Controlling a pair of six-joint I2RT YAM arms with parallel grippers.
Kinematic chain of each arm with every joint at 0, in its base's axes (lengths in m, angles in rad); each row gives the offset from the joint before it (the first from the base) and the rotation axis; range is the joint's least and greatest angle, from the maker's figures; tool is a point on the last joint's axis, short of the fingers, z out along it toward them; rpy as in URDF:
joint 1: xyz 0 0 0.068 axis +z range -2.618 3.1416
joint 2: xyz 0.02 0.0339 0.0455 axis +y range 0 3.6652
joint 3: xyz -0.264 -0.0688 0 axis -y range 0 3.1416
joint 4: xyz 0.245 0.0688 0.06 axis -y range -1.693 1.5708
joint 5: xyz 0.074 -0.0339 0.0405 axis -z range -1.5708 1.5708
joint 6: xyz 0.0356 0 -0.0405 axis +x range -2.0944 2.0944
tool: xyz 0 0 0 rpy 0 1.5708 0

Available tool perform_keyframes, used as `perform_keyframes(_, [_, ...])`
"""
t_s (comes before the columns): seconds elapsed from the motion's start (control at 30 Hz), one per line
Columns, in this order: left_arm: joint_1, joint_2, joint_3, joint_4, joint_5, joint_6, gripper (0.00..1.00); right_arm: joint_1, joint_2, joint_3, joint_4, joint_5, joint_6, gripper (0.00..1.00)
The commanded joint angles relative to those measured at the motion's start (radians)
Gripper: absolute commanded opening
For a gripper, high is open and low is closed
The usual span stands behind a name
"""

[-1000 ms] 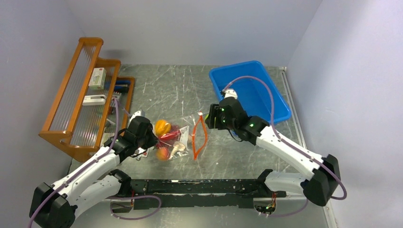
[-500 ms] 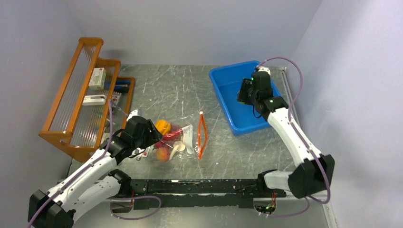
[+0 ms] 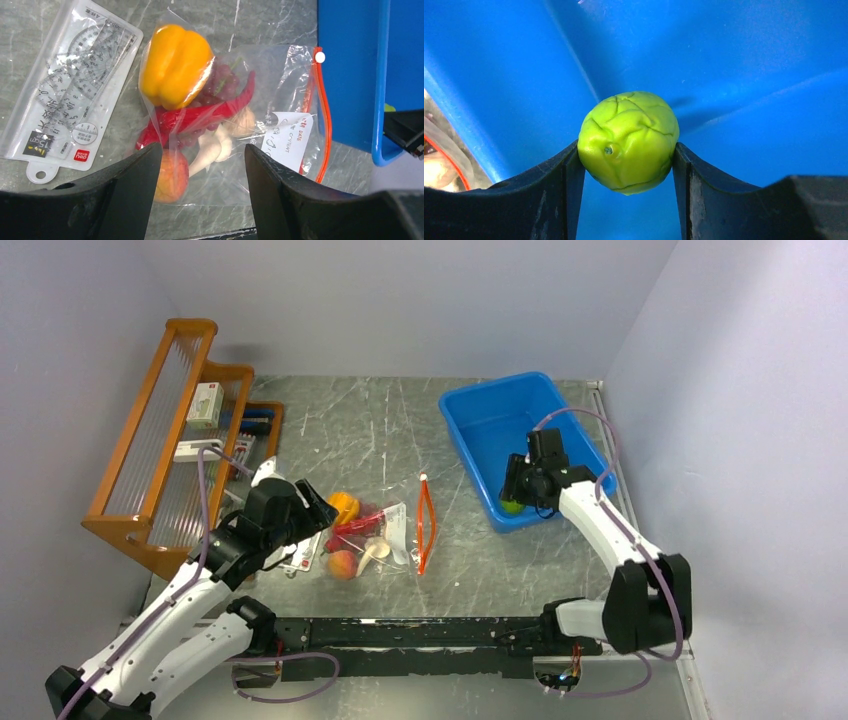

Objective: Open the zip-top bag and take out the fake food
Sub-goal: Place the fake fruit in the bin.

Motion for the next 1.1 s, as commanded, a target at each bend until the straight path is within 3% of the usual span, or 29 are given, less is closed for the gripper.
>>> perform_keyframes(0.0, [0.006, 0.001, 0.05, -0.027, -0.031, 0.03, 0.73, -0.004, -0.114, -0.059, -0.115, 0.019, 0.041, 0.31])
perform_keyframes(0.17, [0.006, -0.001, 0.052, -0.034, -0.032, 0.038, 0.73, -0.004, -0.188, -0.057, -0.118, 0.024, 0.056, 0.32])
perform_keyframes(0.3, [0.006, -0.008, 0.051, -0.039, -0.038, 0.041, 0.76, -0.005, -0.145, 0.015, -0.036, -0.025, 0.02, 0.33])
perform_keyframes(0.33, [0.007, -0.01, 0.052, -0.045, -0.042, 0.039, 0.79, -0.004, -0.116, 0.042, -0.018, -0.019, 0.01, 0.33])
perform_keyframes(0.4, [0.006, -0.015, 0.055, -0.055, -0.053, 0.036, 0.99, -0.004, -0.041, 0.097, 0.019, -0.006, -0.01, 0.33])
perform_keyframes(0.53, [0.006, -0.038, 0.044, -0.064, -0.054, 0.026, 1.0, -0.01, 0.147, 0.254, 0.087, -0.029, -0.021, 0.34])
perform_keyframes(0.8, [0.007, -0.13, 0.014, -0.084, -0.078, -0.002, 1.0, -0.013, 0.542, 0.533, 0.137, -0.264, -0.033, 0.37])
perform_keyframes(1.07, [0.006, -0.194, -0.002, -0.11, -0.1, -0.032, 0.99, -0.013, 0.721, 0.647, 0.111, -0.434, -0.084, 0.45])
